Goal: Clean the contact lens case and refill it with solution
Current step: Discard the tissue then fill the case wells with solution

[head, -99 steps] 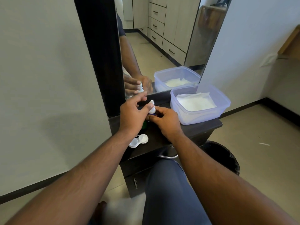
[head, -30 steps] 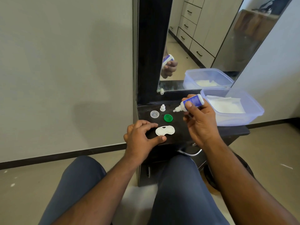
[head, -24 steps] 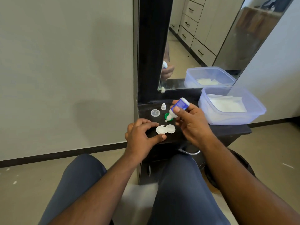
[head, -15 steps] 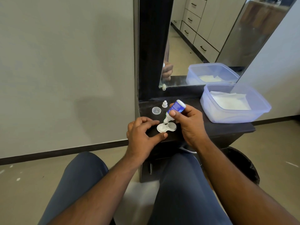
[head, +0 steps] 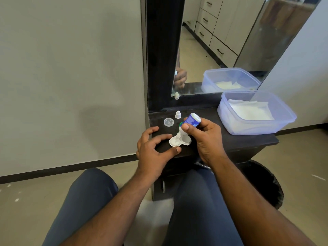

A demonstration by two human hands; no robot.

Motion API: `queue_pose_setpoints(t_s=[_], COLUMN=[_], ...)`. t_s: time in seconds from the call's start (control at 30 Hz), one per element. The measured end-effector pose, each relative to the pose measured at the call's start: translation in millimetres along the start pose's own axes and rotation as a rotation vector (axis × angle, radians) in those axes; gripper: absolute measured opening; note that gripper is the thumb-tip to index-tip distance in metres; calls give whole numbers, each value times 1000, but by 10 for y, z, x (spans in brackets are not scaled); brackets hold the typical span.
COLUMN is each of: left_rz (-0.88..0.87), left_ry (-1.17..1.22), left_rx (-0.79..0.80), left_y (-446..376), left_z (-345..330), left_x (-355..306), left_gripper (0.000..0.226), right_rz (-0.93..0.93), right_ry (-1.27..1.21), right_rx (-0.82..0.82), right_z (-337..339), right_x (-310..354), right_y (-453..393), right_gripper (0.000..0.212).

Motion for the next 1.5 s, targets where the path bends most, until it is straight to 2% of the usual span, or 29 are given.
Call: queue_pose_setpoints(t_s=[0.23, 0.6, 0.67, 0.83, 0.9, 0.97, 1.07, 1.13, 1.43, 1.5], left_rz=[8, 6, 8, 10, 9, 13, 23, 31, 39, 36], left_ry=[11, 22, 21, 19, 8, 2, -3, -9, -38, -35], left_rx=[5, -1, -4, -6, -1, 1, 1, 2, -21, -23], left_y=[13, 14, 17, 18, 20, 25, 30, 33, 58, 58], left_z=[-4, -12, -10, -9, -11, -10, -7, -4, 10, 9], left_x=[-13, -2, 2, -3, -4, -6, -23, -25, -6, -1], left_gripper=[41, 40, 40, 40, 40, 39, 39, 40, 46, 41], right_rz=[-5, -18, -32, -30, -50, -59, -55, -54, -59, -57], right_ry=[-13, -20, -86, -315, -370, -384, -261, -209, -104, -94], right_rx=[22, 45, 45, 31, 11, 9, 51, 72, 89, 94], right_z=[-21, -16, -10, 27, 54, 64, 11, -22, -44, -53], right_x=[38, 37, 28, -8, -49, -52, -3, 8, 15, 24], right_y=[27, 9, 3, -60, -78, -78, -35, -18, -3, -2], right_gripper=[16, 11, 11, 43, 48, 43, 18, 10, 11, 10])
Point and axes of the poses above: each hand's wrist, its own y-axis away from the middle knuckle, its own z-axis out of the back of the hand, x = y × z, the point moved 9 cm from there along -y, towards the middle knuckle, and after that the axes turned 3 degrees about x, right-handed, at the moved point
